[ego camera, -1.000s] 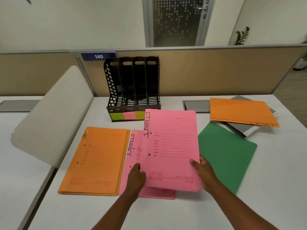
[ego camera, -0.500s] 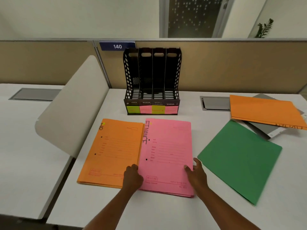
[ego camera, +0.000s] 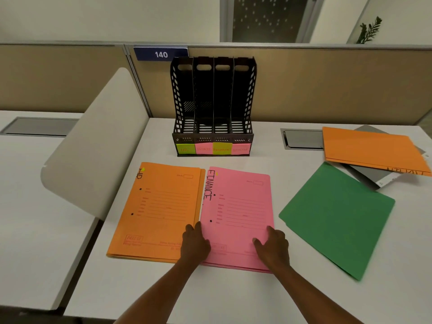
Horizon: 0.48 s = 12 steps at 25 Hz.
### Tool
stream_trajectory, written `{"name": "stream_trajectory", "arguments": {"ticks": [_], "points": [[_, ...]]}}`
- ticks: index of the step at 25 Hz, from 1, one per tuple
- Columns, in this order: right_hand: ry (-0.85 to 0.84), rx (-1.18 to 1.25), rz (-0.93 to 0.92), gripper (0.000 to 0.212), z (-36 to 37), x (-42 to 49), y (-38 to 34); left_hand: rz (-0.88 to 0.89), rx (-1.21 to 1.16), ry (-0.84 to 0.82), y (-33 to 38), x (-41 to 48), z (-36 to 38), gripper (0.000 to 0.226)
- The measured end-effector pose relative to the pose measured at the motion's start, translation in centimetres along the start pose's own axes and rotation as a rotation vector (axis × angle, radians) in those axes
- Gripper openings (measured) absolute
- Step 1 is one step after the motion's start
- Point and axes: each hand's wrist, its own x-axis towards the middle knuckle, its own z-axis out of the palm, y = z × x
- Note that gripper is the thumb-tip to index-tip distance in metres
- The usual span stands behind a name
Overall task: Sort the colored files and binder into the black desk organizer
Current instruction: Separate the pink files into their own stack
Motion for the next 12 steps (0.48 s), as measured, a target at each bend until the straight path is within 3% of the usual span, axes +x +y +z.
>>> {"name": "stream_trajectory", "arguments": {"ticks": [5, 8, 12], "points": [[-0.055, 0.053, -0.061, 0.075, -0.8, 0.7, 0.5, -0.028, -0.006, 0.031, 0.3, 0.2, 0.4, 0.046], [-0.072, 0.122, -0.069, 0.072, -2.1, 1.3, 1.3, -0.049, 0.046, 0.112, 1.1, -0.4, 0.6, 0.057], [0.059, 0.177, -0.035, 0.056, -4.9, 1.9, 3.8, 0.178, 0.293, 0.244, 4.0, -1.3, 2.3, 0.077]]}}
